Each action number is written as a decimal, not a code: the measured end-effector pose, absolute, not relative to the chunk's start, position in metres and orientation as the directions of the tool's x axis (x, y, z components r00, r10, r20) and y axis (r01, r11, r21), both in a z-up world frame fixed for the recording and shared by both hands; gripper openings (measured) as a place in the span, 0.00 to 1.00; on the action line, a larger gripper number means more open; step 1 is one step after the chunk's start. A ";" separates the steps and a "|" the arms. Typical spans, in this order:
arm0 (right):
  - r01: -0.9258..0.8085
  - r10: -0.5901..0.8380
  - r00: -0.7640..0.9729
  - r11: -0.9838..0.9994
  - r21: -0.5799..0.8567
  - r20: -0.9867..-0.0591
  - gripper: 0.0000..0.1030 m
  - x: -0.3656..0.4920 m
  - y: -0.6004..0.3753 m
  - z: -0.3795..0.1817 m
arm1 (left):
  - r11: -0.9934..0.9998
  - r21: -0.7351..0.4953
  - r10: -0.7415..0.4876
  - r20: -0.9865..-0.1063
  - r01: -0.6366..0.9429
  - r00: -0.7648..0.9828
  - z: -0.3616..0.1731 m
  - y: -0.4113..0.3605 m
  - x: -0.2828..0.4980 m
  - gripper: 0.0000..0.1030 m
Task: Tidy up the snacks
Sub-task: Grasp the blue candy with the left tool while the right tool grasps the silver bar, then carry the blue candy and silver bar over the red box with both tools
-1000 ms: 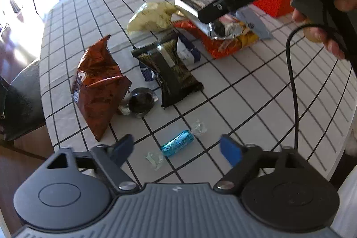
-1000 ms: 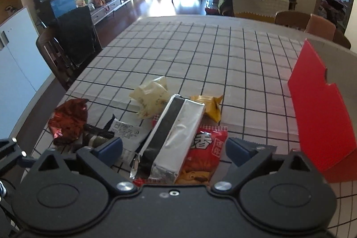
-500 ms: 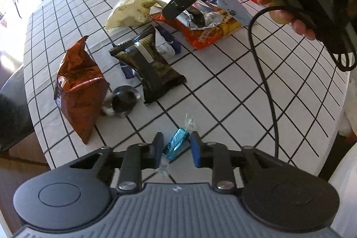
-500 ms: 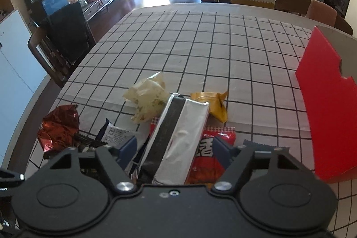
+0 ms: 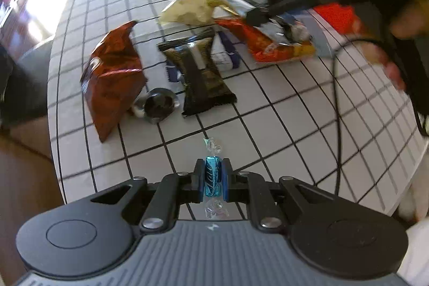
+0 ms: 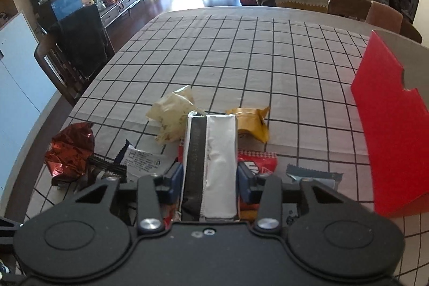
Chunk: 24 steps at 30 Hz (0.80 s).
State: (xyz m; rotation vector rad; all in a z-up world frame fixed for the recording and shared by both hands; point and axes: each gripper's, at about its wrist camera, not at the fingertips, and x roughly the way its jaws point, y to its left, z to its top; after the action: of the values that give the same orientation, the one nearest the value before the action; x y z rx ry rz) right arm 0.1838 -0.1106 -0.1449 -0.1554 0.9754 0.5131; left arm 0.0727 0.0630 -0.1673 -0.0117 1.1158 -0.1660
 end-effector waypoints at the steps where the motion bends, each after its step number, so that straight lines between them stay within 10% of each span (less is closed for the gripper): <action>1: -0.479 0.345 0.455 0.872 0.100 -0.821 0.40 0.183 -0.113 -0.144 | 0.989 -0.106 -0.142 -0.892 0.107 0.429 -0.167 0.065 0.073 0.12; 24: -0.454 0.415 0.506 0.874 0.176 -0.756 0.40 0.165 -0.209 -0.060 | 0.983 -0.178 -0.126 -0.840 -0.049 0.527 -0.107 0.031 0.072 0.12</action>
State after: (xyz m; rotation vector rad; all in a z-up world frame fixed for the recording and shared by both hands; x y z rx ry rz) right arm 0.1653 -0.2087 -0.0602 -0.0475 0.8990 0.5240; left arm 0.0721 0.0306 -0.1069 -0.1886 1.0165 -0.0466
